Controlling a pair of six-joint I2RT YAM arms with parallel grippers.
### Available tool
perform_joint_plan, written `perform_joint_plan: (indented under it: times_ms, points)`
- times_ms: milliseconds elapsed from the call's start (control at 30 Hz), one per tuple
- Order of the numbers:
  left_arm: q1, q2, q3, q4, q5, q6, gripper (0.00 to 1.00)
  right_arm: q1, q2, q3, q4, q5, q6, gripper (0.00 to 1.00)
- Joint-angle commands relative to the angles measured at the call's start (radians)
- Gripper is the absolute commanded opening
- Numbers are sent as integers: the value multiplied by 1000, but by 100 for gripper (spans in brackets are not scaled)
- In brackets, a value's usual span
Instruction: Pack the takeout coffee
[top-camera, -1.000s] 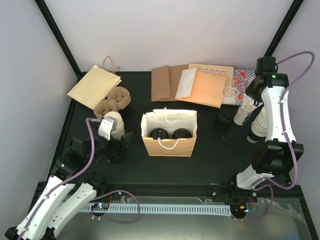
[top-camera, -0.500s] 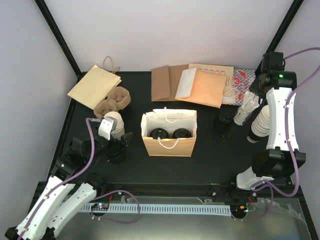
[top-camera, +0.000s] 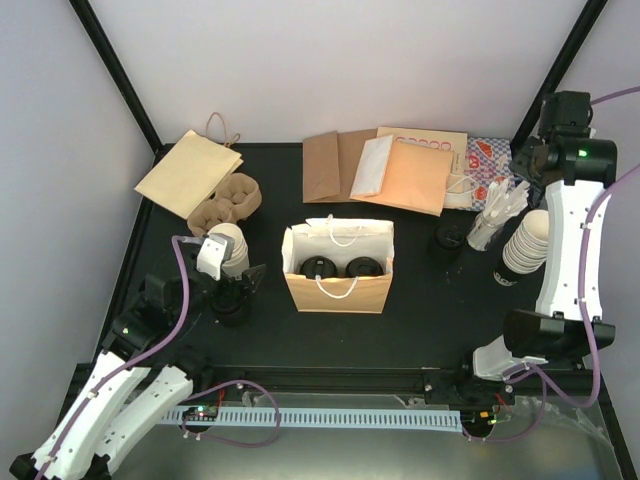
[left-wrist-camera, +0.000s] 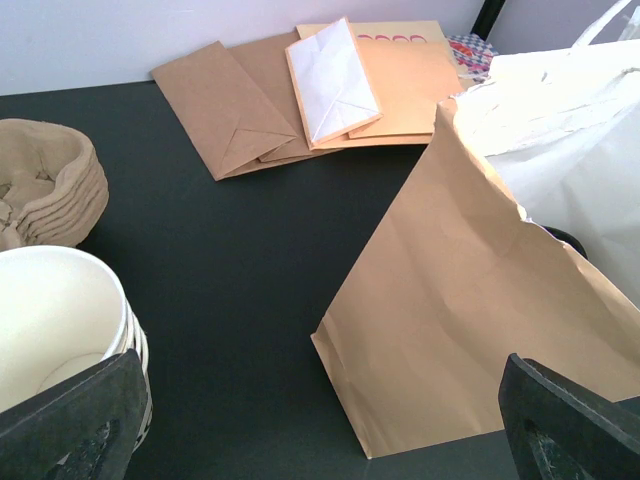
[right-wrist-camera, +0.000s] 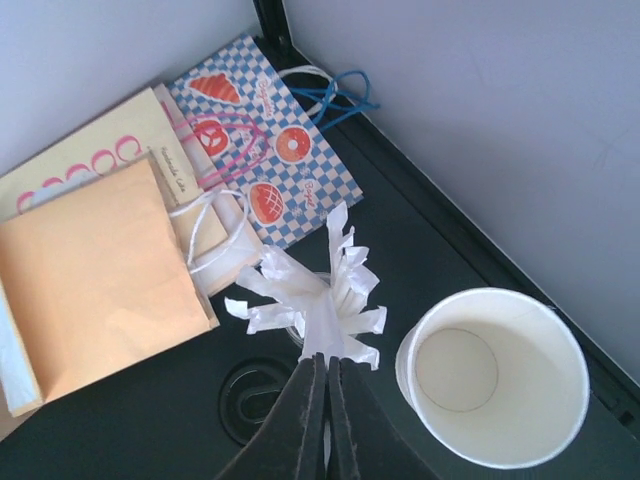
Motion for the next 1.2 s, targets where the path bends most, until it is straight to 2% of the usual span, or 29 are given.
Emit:
perform_joint_plan:
  times_ms: [0,433,733,967,1167]
  points:
    - [-4,10,-1,29,-6,-8,99,-5,-70,55,-50,-20,-20,5]
    - [-3,12,0,29,-5,-7,99,-5,-127,188,-128,-71,-82,5]
    - [-2,6,-5,30,-6,-14,99,-5,-260,173,-54,-97,-136,5]
    - [-4,10,-5,31,-5,-14,99,-5,-277,132,-35,-136,-147,5]
    - [-4,9,-4,31,-5,-14,99,-5,-283,57,-12,9,-104,5]
